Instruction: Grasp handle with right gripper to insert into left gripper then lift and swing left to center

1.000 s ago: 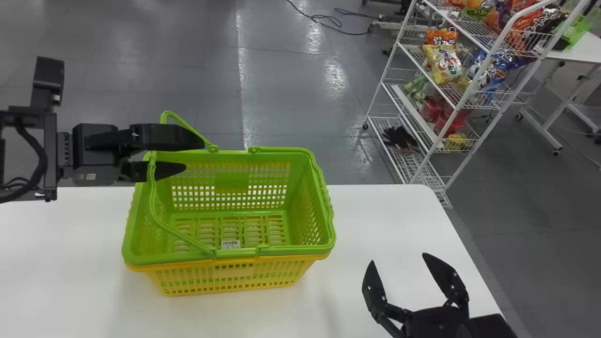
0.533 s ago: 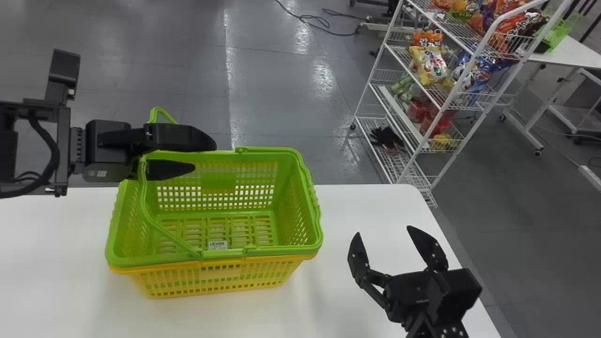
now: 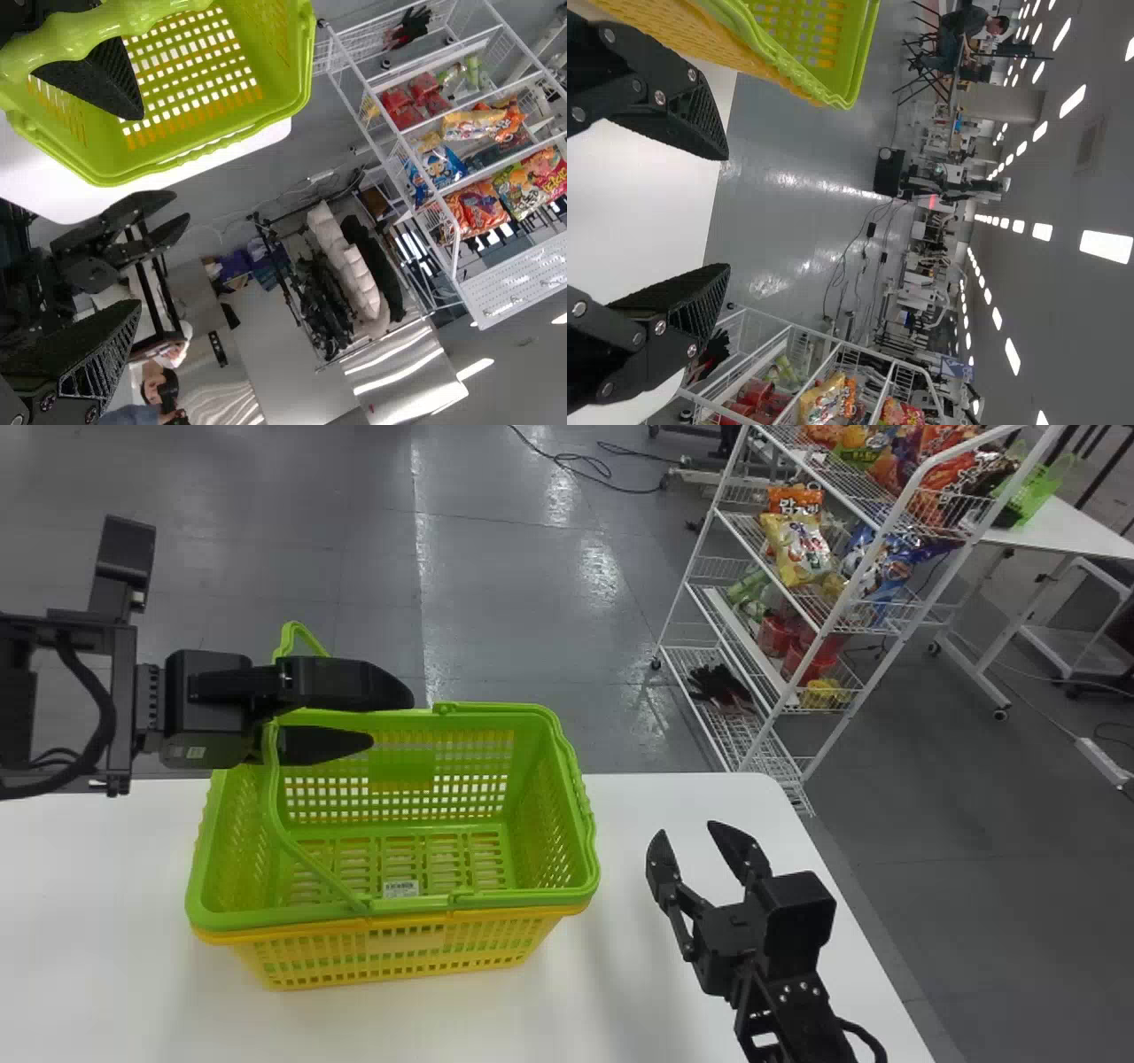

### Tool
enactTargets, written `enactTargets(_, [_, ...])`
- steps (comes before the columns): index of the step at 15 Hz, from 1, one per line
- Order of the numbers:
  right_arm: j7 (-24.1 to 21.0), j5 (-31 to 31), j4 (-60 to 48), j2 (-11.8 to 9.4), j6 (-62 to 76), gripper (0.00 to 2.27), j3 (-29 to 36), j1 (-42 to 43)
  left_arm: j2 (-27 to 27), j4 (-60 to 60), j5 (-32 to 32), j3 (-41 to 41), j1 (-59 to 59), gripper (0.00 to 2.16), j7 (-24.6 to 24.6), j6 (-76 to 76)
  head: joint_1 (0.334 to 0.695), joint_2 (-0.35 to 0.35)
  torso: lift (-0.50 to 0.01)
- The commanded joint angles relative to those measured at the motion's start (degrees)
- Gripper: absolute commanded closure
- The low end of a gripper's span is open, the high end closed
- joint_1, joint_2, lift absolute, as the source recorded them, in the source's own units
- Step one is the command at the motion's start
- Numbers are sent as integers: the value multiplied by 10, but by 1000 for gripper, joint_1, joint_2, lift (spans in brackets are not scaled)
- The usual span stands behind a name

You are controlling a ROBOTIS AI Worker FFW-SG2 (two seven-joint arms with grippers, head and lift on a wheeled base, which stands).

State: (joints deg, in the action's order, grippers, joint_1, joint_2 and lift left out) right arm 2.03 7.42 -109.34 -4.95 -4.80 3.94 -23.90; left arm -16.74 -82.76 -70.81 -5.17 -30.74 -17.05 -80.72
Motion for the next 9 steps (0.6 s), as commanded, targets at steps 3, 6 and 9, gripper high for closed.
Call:
enactTargets(3, [1,46,3,-13,-18,2223,-31,21,0,0,-3,-3,3,46,0,-1,695,-263,-93])
enactTargets(6, [0,66,7,-22,-36,2246,-46,32,-4,0,-11,1,9,46,-1,-3,695,-244,-93])
enactTargets(9, [0,74,13,-23,-43,2246,-50,38,-6,-1,-14,3,13,46,-1,-3,695,-235,-93])
